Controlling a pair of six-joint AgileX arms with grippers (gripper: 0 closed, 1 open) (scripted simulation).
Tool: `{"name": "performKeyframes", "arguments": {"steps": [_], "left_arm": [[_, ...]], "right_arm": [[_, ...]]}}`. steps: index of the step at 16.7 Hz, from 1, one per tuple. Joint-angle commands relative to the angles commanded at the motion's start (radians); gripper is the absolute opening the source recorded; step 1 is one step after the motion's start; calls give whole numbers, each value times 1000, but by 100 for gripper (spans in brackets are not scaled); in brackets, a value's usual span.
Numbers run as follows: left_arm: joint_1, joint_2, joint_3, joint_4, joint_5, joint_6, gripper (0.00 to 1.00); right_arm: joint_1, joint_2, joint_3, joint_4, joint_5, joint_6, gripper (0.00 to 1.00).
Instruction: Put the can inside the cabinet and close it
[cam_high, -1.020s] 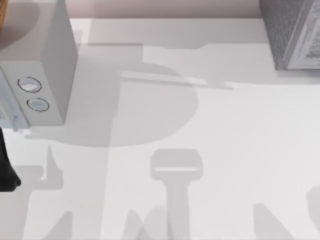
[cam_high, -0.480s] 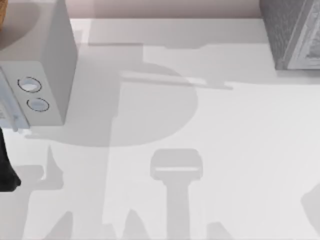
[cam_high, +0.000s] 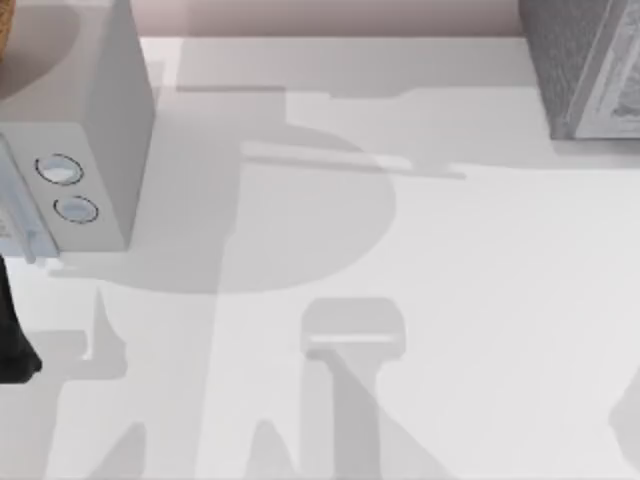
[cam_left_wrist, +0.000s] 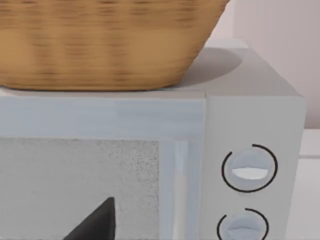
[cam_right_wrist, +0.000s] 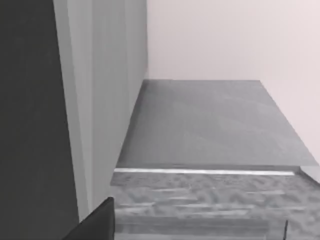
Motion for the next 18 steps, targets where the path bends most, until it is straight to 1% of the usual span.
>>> {"name": "performKeyframes", "arguments": {"steps": [5, 11, 14, 16, 18], "left_arm": [[0, 0, 0, 0, 0, 0, 100], [0, 0, 0, 0, 0, 0, 100], [0, 0, 0, 0, 0, 0, 100], [0, 0, 0, 0, 0, 0, 100], [0, 0, 0, 0, 0, 0, 100]], "right_arm": [[252, -19, -2, 0, 271, 5, 100], [537, -30, 1, -6, 550, -2, 100], [651, -28, -12, -19, 677, -7, 100], [737, -24, -15, -28, 794, -11, 100], [855, -21, -16, -35, 938, -13, 100]]}}
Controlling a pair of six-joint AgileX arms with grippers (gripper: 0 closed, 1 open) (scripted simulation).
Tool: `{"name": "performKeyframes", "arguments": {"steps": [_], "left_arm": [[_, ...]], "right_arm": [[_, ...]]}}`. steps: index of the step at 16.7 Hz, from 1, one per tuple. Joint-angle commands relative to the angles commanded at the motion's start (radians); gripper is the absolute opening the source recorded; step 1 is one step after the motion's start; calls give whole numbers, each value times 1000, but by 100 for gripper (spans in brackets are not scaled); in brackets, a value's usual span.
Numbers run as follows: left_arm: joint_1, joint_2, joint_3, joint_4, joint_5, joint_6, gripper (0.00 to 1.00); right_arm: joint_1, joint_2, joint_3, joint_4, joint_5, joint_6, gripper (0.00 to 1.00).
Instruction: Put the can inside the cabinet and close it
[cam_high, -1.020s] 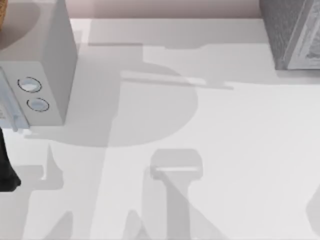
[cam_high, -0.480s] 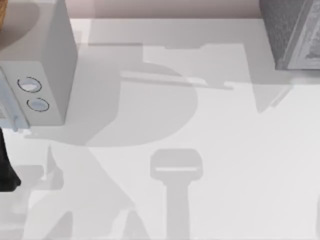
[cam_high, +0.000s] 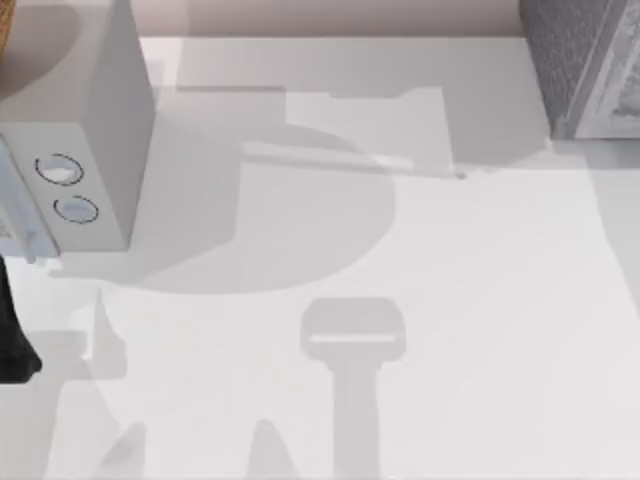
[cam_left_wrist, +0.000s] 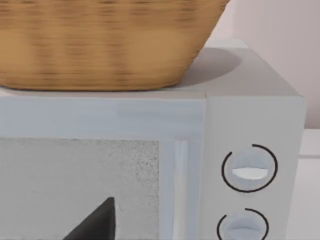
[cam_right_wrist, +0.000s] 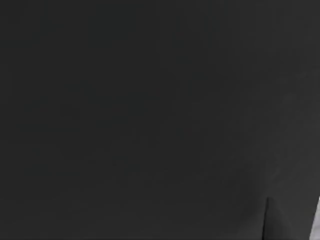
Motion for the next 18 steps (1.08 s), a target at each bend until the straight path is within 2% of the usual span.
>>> {"name": "performKeyframes", "arguments": {"steps": [3, 6, 8, 13, 18], "left_arm": [[0, 0, 0, 0, 0, 0, 100], [0, 0, 0, 0, 0, 0, 100], [0, 0, 0, 0, 0, 0, 100], [0, 0, 0, 0, 0, 0, 100], [0, 0, 0, 0, 0, 0, 100]], "right_arm": [[203, -8, -10, -6, 192, -1, 100], [337, -29, -31, -6, 303, 1, 100], [373, -39, -38, -3, 328, 4, 100], [357, -59, -30, -9, 346, -7, 100], [335, -16, 3, 3, 324, -6, 100]]}}
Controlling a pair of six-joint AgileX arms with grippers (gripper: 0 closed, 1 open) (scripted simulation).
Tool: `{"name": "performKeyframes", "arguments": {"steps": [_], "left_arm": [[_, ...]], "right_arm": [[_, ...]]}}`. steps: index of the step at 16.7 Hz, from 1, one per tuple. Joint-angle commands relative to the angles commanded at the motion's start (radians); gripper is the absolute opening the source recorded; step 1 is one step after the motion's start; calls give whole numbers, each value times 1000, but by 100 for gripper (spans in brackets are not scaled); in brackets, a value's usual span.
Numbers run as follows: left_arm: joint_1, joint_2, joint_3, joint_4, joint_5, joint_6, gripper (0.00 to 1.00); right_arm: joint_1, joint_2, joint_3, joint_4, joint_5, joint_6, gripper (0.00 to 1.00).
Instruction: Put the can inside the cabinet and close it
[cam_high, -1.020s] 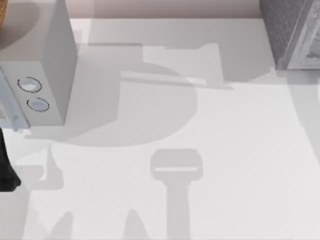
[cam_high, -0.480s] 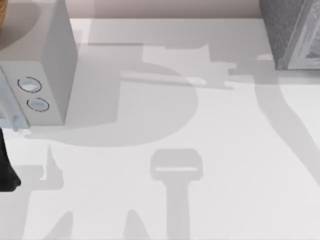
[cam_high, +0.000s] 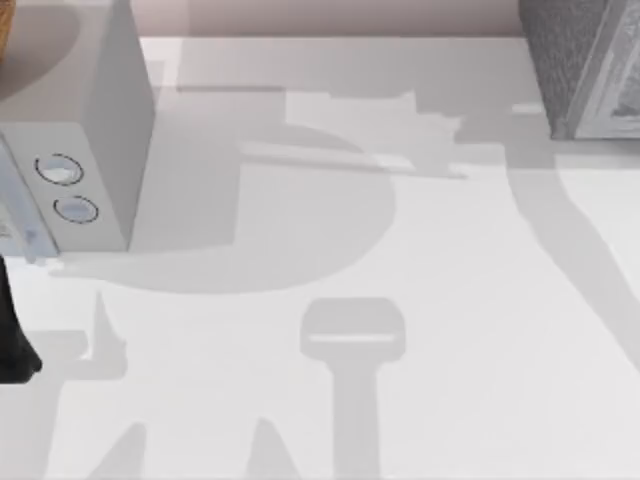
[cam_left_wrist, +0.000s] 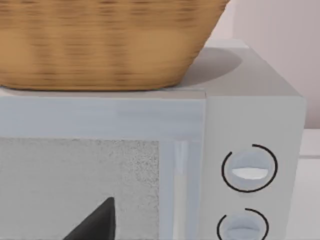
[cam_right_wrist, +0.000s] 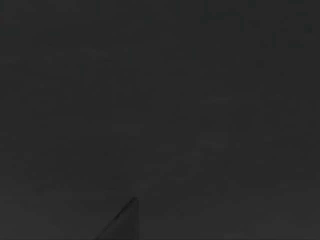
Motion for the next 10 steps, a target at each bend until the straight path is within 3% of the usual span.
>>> {"name": "performKeyframes", "arguments": {"steps": [10], "left_arm": [[0, 0, 0, 0, 0, 0, 100]], "right_arm": [[-59, 106, 74, 30, -57, 0, 100]]}}
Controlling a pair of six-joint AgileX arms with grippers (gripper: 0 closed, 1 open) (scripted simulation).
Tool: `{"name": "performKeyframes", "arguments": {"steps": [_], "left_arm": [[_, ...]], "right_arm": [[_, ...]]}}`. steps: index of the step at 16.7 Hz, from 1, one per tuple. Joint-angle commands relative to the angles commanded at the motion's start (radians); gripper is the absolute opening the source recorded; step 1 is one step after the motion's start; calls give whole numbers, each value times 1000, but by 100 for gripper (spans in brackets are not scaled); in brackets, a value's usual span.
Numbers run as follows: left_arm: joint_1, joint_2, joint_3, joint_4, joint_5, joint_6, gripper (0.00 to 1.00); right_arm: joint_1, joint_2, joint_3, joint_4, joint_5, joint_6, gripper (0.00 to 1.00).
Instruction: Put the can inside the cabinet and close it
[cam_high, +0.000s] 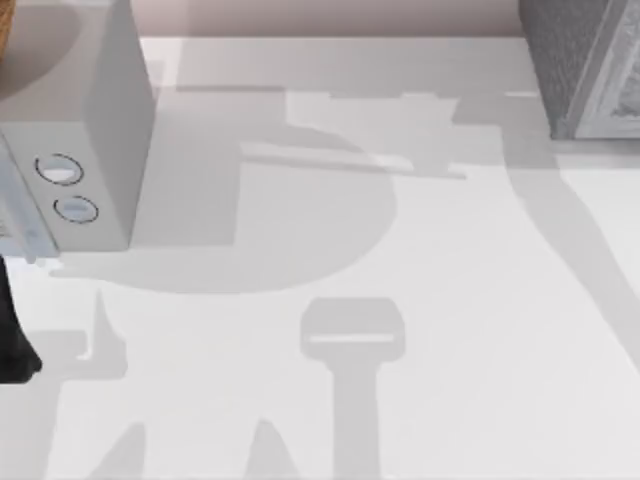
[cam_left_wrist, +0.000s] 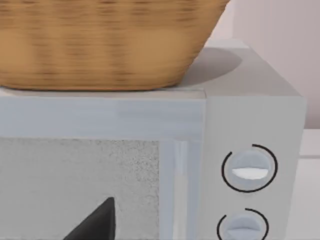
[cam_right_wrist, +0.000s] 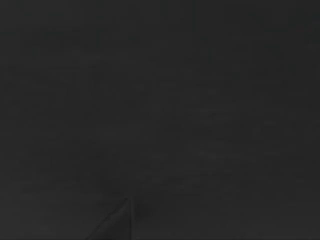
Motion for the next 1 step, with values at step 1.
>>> {"name": "performKeyframes", "arguments": {"steps": [1], "left_arm": [[0, 0, 0, 0, 0, 0, 100]], "right_arm": [[-3, 3, 2, 2, -3, 0, 100]]}}
